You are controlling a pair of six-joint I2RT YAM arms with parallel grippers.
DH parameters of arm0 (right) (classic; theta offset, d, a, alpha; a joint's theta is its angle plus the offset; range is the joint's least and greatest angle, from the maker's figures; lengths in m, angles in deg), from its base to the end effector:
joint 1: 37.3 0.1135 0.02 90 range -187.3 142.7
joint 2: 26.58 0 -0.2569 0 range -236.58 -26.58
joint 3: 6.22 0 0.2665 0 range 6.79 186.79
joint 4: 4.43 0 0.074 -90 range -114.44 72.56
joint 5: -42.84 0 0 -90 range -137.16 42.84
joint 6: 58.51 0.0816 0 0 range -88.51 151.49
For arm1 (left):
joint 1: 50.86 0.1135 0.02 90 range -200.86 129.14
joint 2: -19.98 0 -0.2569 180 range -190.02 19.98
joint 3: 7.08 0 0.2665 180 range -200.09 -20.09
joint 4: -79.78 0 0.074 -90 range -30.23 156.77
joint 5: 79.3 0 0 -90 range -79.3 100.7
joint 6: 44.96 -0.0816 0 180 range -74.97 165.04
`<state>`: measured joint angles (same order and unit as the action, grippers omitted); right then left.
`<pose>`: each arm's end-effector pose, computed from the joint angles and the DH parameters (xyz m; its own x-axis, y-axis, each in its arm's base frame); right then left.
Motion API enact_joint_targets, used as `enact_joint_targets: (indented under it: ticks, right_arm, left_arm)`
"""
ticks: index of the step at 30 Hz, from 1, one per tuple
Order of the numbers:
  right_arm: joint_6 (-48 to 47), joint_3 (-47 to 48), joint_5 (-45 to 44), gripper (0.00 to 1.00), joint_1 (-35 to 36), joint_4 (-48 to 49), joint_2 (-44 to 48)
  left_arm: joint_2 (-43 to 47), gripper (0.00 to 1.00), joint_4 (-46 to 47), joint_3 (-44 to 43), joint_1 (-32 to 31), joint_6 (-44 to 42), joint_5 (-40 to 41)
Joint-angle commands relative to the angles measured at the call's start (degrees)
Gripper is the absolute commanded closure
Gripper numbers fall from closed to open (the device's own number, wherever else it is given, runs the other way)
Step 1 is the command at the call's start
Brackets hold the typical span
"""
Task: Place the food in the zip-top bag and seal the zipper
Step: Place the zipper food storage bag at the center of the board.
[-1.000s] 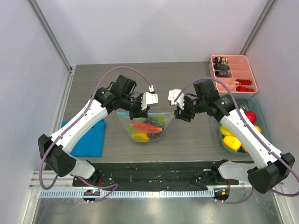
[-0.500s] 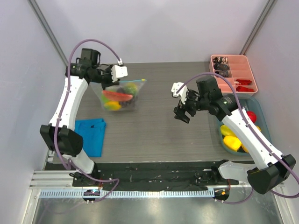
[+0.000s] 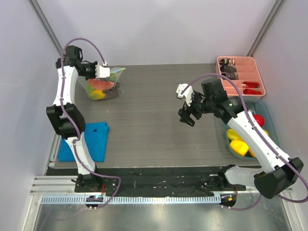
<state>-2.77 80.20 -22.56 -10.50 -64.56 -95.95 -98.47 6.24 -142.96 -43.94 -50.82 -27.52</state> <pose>0.2458 0.1622 0.3308 -0.1203 -0.6342 -0.7637 -0.9063 0.3841 -0.1762 0.4763 0.0070 0.3046 0.3306 0.8274 -0.4540 0.7945 0.0156 0.6071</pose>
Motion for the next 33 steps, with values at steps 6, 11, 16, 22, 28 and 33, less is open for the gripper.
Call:
enact_joint_targets:
  ticks: [6,11,16,22,28,33]
  right_arm:
    - [0.95,0.07,-0.87,0.15,-0.18,1.23,1.33]
    - [1.21,0.16,-0.26,0.15,-0.18,1.06,0.81]
    - [2.27,0.07,0.45,0.15,-0.26,1.76,0.28]
    - [1.74,-0.28,-0.25,0.15,-0.26,1.76,0.11]
    - [2.27,0.42,-0.34,0.15,-0.18,1.85,-0.77]
    - [2.35,-0.1,-1.13,0.15,-0.18,1.59,1.33]
  left_arm:
    - [9.72,1.0,-4.77,23.35,5.12,-17.34,2.88]
    - [17.2,1.0,-4.51,37.77,6.53,-18.85,2.8]
    - [17.74,1.0,7.58,45.6,6.0,-9.64,3.05]
    - [5.97,1.0,14.91,36.06,5.65,7.92,8.41]
    - [2.08,1.0,15.02,29.7,5.65,12.89,5.88]
    - [9.19,0.77,4.15,35.58,5.65,5.25,3.68]
